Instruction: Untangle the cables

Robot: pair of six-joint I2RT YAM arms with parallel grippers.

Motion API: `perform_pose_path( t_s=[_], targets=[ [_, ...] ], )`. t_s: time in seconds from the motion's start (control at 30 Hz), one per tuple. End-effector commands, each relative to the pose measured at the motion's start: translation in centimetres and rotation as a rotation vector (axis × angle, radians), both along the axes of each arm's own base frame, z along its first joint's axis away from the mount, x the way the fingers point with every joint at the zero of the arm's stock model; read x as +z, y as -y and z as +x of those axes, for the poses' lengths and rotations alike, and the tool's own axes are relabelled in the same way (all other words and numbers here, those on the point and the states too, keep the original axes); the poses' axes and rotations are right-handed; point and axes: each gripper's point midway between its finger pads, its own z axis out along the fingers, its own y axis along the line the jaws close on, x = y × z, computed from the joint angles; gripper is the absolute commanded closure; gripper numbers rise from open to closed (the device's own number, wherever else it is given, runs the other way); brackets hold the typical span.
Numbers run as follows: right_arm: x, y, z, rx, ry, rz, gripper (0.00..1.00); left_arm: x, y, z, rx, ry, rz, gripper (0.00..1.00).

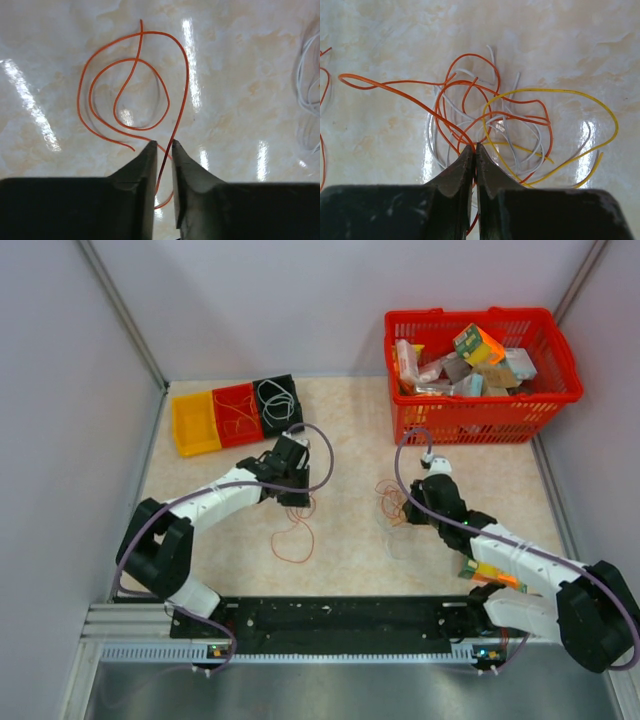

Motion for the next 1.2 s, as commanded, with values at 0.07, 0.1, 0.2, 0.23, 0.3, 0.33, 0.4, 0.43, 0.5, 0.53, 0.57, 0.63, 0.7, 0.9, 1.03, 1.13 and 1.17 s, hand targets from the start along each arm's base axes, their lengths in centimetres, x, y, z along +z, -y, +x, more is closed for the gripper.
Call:
perform_pose_path(
  t_s=[0.07, 0.1, 0.2, 0.23, 0.3, 0.33, 0.4, 0.43, 0.5, 0.53, 0.57, 0.63, 0.7, 0.9, 1.03, 1.13, 1.17],
  targets=[
    [0.2, -0.1, -0.3, 0.035, 0.016, 0.017, 0.96, -0.3, 1.9, 0.1, -0.035, 0.004, -0.089, 0.6],
    [0.2, 0.0, -0.3, 0.033, 0.018, 0.016, 0.96, 0.0, 2.0, 0.1, -0.039, 0.018, -0.096, 0.55],
    [0.6, -0.1, -0.3, 0.038, 0.032, 0.022, 0.96, 1.1, 2.1, -0.2, -0.066, 0.047, -0.102, 0.34],
    [0.6, 0.0, -0.3, 0.035, 0.032, 0.025, 0.96, 1.5, 2.2, -0.3, -0.079, 0.055, -0.099, 0.28],
    [0.5, 0.0, -0.4, 0.035, 0.03, 0.026, 0.96, 2.1, 2.3, -0.8, -0.11, 0.067, -0.072, 0.14],
    [0.4, 0.0, -0.5, 0.035, 0.025, 0.03, 0.96, 2.6, 2.4, -0.8, -0.121, 0.082, -0.058, 0.1],
    [0.3, -0.1, -0.6, 0.036, 0.027, 0.04, 0.96, 3.2, 2.2, -0.9, -0.131, 0.101, -0.025, 0.07],
    [0.4, -0.2, -0.6, 0.037, 0.03, 0.044, 0.96, 3.8, 2.0, -0.9, -0.131, 0.121, -0.01, 0.02],
    [0.2, -0.1, -0.7, 0.033, 0.028, 0.043, 0.96, 4.7, 1.0, -0.4, -0.112, 0.176, 0.055, 0.02],
    [0.1, 0.0, -0.7, 0.034, 0.026, 0.04, 0.96, 5.0, 0.7, -0.3, -0.11, 0.189, 0.068, 0.04],
    [0.1, -0.1, -0.7, 0.033, 0.025, 0.041, 0.96, 4.9, 0.6, -0.3, -0.11, 0.192, 0.069, 0.07],
    [0.1, -0.1, -0.7, 0.035, 0.024, 0.044, 0.96, 4.4, 1.8, -0.9, -0.155, 0.165, 0.02, 0.11],
    [0.0, -0.1, -0.8, 0.035, 0.02, 0.042, 0.96, 3.3, 4.3, -2.4, -0.216, 0.085, -0.101, 0.14],
    [-0.1, 0.1, -0.8, 0.033, 0.019, 0.043, 0.96, 0.7, 7.4, -5.2, -0.242, 0.07, -0.119, 0.15],
    [-0.2, 0.1, -0.9, 0.035, 0.019, 0.047, 0.96, 2.7, 6.0, -4.3, -0.192, 0.169, -0.075, 0.05],
    [0.2, -0.2, -0.5, 0.032, 0.039, 0.066, 0.96, 4.6, 4.8, -3.5, -0.166, 0.233, -0.032, 0.02],
    [0.2, -0.3, -0.6, 0.038, 0.037, 0.068, 0.96, 5.0, 4.5, -3.2, -0.163, 0.247, -0.016, 0.02]
  ],
)
